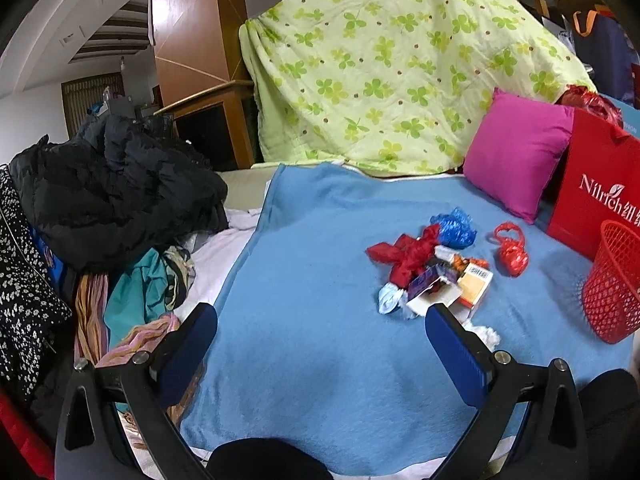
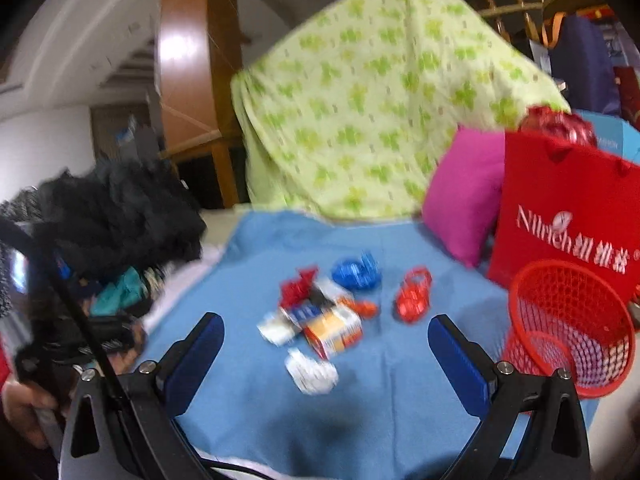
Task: Collect trash
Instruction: 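Move right tool to the crumpled white tissue while left tool approaches the blue-white carton, then close right tool on the white tissue while left tool grasps the blue-white carton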
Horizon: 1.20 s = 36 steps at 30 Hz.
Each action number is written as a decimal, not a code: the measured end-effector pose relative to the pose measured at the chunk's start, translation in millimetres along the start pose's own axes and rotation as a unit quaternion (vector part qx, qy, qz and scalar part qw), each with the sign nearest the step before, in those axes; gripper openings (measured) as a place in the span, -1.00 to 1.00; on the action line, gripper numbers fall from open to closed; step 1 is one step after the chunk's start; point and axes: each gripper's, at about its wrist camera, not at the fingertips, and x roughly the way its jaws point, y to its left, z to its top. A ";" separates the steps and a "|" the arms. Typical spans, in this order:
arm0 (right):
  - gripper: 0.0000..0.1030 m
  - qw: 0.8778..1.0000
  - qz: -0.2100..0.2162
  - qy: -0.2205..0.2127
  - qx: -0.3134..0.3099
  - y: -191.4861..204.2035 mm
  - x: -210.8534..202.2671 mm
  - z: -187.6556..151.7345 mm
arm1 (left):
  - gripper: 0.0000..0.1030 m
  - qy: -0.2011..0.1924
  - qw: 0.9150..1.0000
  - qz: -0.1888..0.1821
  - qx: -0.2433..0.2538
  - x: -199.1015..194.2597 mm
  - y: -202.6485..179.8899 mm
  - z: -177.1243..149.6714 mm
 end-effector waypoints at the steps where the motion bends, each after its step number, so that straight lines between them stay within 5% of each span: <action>1: 1.00 1.000 0.001 0.005 0.005 -3.8 4.0 -1.7 | 1.00 -0.002 1.000 -0.001 -0.002 2.4 1.4 -2.4; 19: 1.00 0.982 0.044 0.174 -0.049 1.7 169.2 -63.3 | 1.00 0.066 0.998 -0.006 0.014 81.6 7.2 -37.5; 29: 1.00 0.976 0.045 0.210 -0.038 4.5 215.2 -75.4 | 1.00 0.086 0.996 -0.012 0.015 110.6 -1.1 -37.8; 32: 0.85 0.973 0.052 0.223 -0.025 2.4 225.2 -78.2 | 1.00 0.085 0.996 -0.014 0.018 112.9 -3.5 -33.4; 36: 0.26 0.965 0.062 0.255 -0.010 -0.7 239.7 -87.2 | 1.00 0.080 0.996 -0.015 0.025 114.3 -11.1 -28.0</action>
